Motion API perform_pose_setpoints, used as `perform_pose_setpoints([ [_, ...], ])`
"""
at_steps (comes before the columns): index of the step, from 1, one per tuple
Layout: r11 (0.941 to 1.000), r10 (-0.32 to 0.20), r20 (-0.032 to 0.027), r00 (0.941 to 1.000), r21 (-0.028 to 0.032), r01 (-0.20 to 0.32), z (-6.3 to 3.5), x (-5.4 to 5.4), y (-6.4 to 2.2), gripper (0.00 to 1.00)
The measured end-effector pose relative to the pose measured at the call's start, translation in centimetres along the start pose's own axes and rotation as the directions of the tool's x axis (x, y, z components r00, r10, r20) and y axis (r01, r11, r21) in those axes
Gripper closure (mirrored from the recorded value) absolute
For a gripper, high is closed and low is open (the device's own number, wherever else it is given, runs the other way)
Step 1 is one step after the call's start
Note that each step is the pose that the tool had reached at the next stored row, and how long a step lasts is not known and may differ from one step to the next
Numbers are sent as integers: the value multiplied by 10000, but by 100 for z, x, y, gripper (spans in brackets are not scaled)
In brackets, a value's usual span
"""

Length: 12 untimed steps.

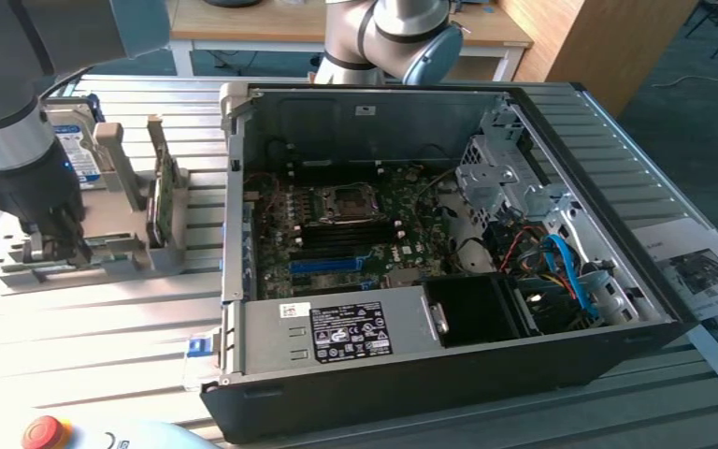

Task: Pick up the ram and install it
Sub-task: 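Pick up the ram and move it above insertion slot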

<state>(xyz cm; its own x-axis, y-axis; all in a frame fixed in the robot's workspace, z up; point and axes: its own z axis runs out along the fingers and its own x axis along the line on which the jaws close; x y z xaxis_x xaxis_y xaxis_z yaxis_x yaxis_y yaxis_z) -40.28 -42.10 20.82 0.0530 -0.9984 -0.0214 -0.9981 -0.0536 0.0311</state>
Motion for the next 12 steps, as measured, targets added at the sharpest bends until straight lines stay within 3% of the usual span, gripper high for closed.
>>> perform_pose_setpoints([
  [12, 10000, 0, 1, 10000, -3, 0, -270, -6, 5, 88],
])
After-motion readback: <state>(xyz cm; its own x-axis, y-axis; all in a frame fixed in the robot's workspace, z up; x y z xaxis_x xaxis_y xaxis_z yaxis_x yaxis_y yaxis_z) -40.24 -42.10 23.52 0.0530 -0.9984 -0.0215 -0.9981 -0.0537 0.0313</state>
